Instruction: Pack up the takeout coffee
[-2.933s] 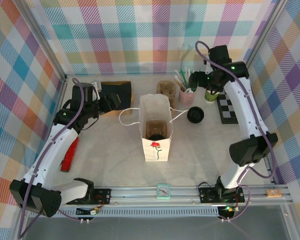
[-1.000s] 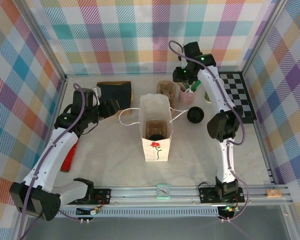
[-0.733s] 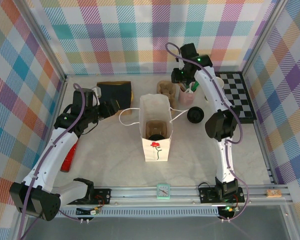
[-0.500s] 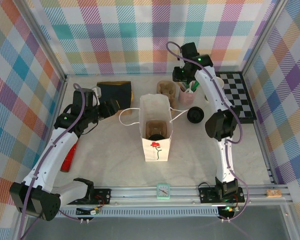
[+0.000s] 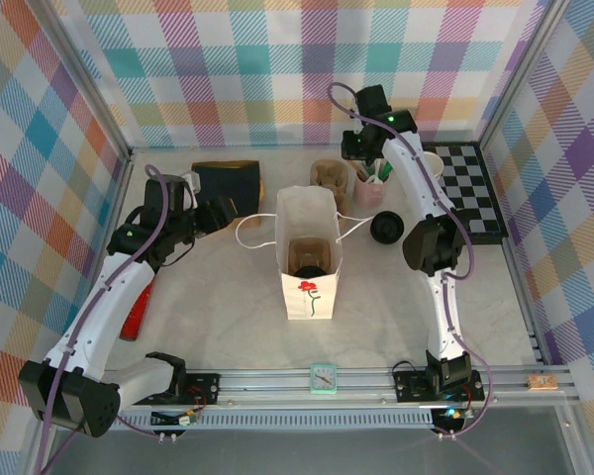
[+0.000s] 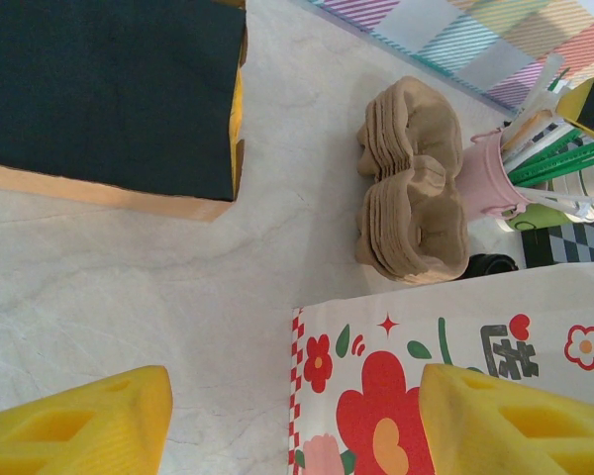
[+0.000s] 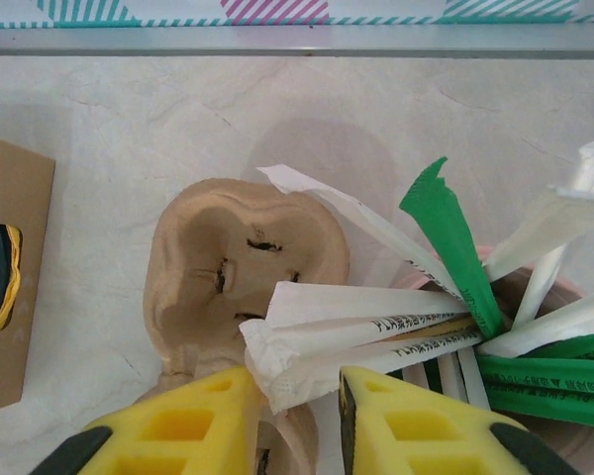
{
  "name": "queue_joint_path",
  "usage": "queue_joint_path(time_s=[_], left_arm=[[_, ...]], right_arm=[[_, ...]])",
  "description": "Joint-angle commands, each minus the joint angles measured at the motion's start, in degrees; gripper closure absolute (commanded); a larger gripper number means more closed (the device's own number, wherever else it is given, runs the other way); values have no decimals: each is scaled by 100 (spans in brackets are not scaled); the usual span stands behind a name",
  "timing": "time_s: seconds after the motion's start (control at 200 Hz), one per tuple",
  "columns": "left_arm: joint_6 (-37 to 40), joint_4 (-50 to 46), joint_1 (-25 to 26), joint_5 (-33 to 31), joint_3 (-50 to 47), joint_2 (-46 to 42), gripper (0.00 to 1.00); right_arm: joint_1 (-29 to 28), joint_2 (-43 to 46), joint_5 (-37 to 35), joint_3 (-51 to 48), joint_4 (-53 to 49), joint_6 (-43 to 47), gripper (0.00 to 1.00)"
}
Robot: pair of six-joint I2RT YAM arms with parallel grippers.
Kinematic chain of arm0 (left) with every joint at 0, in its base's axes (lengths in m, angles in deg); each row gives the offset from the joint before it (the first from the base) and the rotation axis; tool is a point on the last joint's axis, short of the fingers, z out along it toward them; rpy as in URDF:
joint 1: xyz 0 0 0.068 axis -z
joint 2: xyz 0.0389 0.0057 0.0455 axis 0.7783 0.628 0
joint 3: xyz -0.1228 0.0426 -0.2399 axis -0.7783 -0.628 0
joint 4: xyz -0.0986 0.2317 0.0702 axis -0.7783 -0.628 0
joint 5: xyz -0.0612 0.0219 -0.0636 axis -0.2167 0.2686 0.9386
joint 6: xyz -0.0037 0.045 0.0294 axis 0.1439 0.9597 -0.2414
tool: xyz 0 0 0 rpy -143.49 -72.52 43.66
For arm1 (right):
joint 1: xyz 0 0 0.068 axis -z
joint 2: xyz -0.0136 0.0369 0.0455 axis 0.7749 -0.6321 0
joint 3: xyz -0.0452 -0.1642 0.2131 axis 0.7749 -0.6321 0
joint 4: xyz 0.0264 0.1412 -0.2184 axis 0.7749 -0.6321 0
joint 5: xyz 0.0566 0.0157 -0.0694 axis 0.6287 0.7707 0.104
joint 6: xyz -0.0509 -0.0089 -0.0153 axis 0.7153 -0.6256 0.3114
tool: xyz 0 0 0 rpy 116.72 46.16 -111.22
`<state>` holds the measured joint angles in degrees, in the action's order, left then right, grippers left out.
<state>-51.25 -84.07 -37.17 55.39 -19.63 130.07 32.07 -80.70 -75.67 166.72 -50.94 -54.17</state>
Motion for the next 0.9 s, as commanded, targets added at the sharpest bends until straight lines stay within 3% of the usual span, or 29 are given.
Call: queue_joint_path(time_s=[0.0, 0.345, 0.895], left_arm=[[104, -19, -93, -63, 44, -57, 33], [121, -6, -110, -50, 37, -67, 33], [148, -89, -119, -64, 27, -243, 33]], right_arm=[[-26, -103, -47, 181, 172, -75, 75], [-79, -48, -261, 182, 162, -25, 93], [-239, 651, -1108, -328, 182, 214, 98]])
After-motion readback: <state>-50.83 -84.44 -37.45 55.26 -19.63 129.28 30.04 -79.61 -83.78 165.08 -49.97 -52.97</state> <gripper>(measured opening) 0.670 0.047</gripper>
